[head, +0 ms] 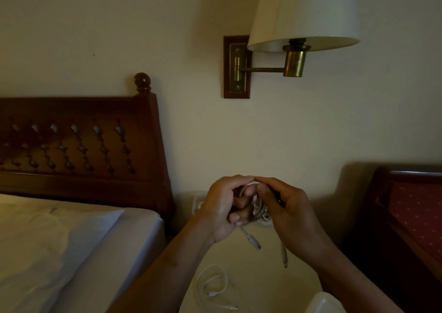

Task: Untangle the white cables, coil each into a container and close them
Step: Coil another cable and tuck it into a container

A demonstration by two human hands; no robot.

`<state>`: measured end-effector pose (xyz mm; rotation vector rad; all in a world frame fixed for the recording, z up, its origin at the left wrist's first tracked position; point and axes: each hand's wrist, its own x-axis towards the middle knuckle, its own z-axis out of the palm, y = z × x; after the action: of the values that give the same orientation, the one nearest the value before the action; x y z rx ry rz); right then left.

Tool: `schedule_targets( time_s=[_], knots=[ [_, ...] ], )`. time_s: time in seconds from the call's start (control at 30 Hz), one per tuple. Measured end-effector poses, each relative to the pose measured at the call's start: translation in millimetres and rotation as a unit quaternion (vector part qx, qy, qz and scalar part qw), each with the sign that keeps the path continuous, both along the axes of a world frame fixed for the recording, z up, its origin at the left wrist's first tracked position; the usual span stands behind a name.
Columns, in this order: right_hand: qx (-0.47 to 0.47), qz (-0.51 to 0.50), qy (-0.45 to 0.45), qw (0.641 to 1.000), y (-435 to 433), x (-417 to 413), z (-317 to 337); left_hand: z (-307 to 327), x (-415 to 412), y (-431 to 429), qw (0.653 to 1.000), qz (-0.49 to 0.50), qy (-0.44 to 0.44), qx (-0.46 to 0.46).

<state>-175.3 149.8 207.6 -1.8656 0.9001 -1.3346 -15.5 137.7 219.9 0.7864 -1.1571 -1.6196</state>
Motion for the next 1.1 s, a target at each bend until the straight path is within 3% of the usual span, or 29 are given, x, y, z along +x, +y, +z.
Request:
schedule_targets(
  time_s=[0.17, 0.27, 0.33, 0.43, 0.53, 0.7, 0.97, 1.1],
  knots=[
    [0.140, 0.051, -0.085, 0.985, 2, -4, -4, -5, -4, 3, 1.000, 0.022, -0.021, 0.001],
    [0.251, 0.145, -0.165, 0.943, 3, -12, -8, -7, -5, 10, 1.000, 0.008, -0.023, 0.000],
    [0.266, 0.174, -0.185, 0.930, 5, -15, -9, -12, -9, 16, 1.000, 0.016, 0.002, 0.009],
    [0.231, 0.173, -0.181, 0.940, 10, -18, -17, -22, -12, 25, 0.998, -0.008, 0.052, 0.028],
    [0.193, 0.135, -0.202, 0.951, 13, -22, -28, -35, -4, 34, 0.990, -0.093, 0.103, 0.012],
    [0.165, 0.113, -0.195, 0.960, 15, -22, -41, -43, 5, 44, 0.977, -0.185, 0.110, 0.012],
    [0.073, 0.081, -0.183, 0.977, 18, -18, -58, -56, -11, 51, 0.989, -0.113, 0.088, 0.030],
    [0.000, 0.044, -0.127, 0.991, 19, -15, -60, -59, -22, 52, 0.988, -0.047, 0.139, 0.048]
  ],
)
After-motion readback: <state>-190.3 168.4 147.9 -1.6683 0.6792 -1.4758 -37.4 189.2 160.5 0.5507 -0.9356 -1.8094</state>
